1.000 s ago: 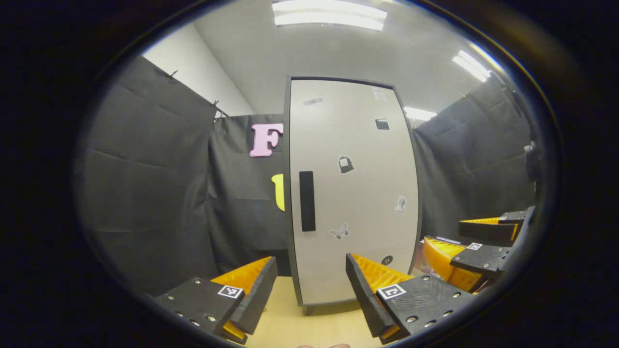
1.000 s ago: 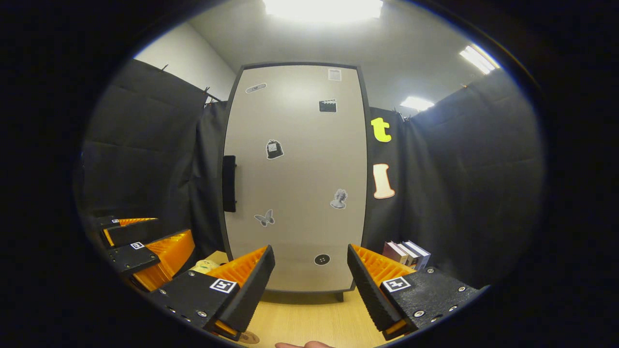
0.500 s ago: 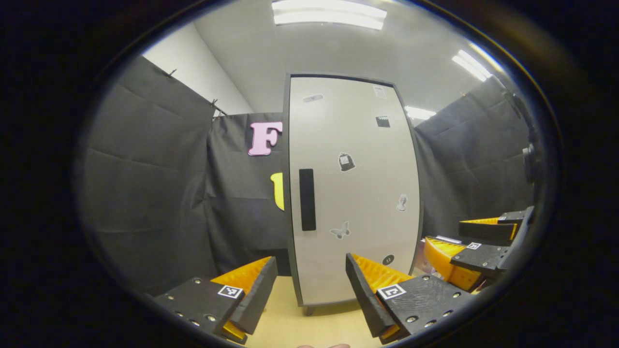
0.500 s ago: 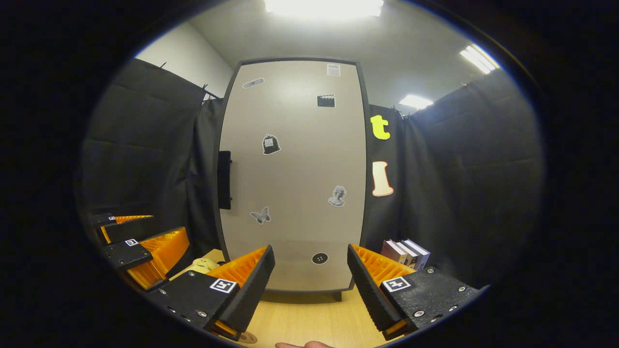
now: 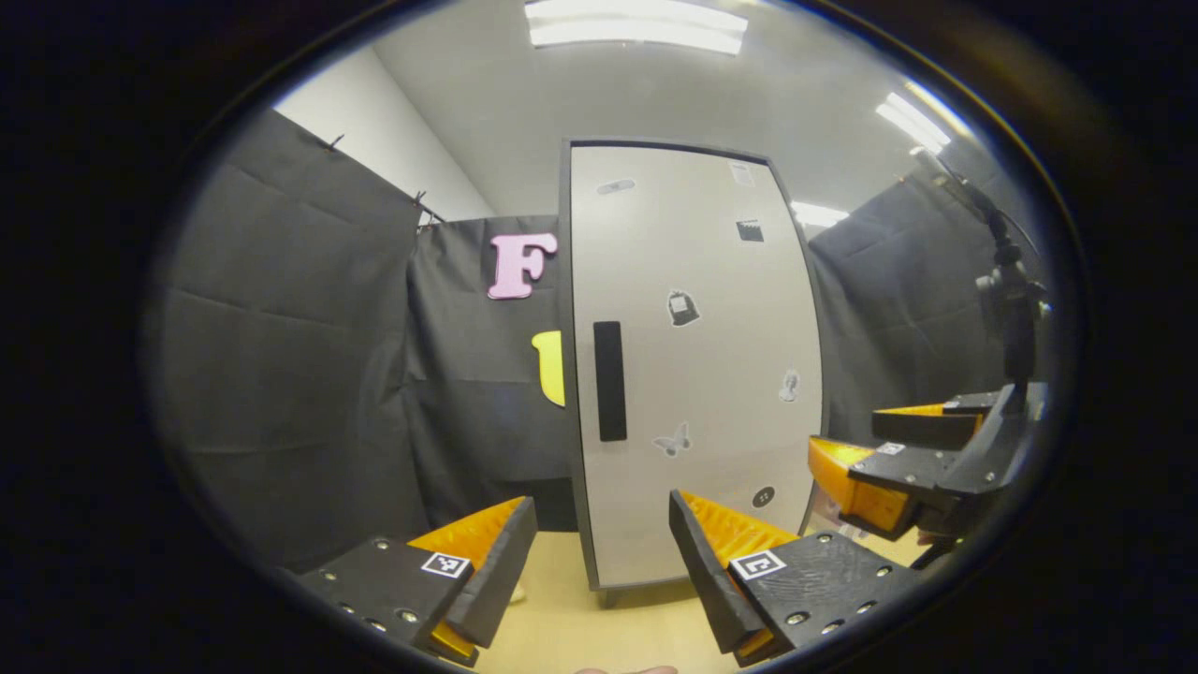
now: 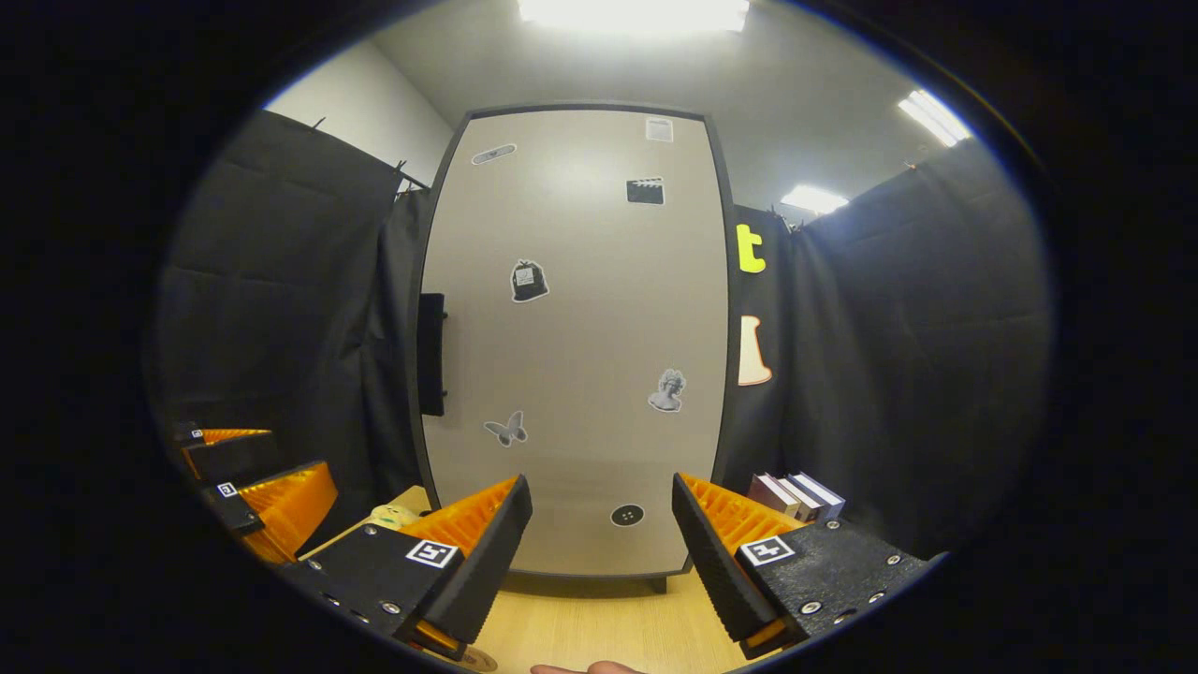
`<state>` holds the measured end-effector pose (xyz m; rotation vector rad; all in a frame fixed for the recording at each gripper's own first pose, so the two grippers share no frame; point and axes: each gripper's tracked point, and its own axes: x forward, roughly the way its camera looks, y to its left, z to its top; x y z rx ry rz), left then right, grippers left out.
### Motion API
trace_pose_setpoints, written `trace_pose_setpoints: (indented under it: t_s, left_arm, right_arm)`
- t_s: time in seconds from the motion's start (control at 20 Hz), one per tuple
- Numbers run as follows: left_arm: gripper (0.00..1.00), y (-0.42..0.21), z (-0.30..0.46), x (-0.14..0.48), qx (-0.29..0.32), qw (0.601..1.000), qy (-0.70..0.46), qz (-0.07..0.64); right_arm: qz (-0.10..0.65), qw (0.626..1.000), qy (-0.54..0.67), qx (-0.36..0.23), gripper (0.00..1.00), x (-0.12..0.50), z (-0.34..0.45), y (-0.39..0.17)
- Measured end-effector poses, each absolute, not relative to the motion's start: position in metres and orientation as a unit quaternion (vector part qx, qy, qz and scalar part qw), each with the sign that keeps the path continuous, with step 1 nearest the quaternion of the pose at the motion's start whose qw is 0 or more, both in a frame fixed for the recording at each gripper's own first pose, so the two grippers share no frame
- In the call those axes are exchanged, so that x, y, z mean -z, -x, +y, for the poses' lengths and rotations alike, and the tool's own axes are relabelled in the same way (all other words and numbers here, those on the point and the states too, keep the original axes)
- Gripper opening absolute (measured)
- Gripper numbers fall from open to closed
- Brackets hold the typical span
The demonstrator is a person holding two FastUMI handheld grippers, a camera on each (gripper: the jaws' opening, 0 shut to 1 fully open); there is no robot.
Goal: Open the cabinet door with the right hand, grasp the bottle in the cabinet with the left hand and place it on the coaster, then close the cabinet door with the right hand.
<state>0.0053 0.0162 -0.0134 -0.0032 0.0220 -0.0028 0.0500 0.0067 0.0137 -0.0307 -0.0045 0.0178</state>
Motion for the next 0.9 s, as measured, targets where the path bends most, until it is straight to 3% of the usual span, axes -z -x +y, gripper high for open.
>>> trace_pose_setpoints:
  t_s: [0.55,0.9]
  left_arm:
    - [0.85,0.062,0.058,0.046,-0.05,0.997,-0.019,0.048]
    - [0.85,0.099,0.095,0.067,-0.097,0.992,-0.019,0.08]
  right_arm:
    - [-0.036,0.994,0.034,-0.098,0.94,-0.065,0.117,-0.13]
    - [-0.024,0.99,0.055,-0.131,0.94,-0.043,0.175,-0.175]
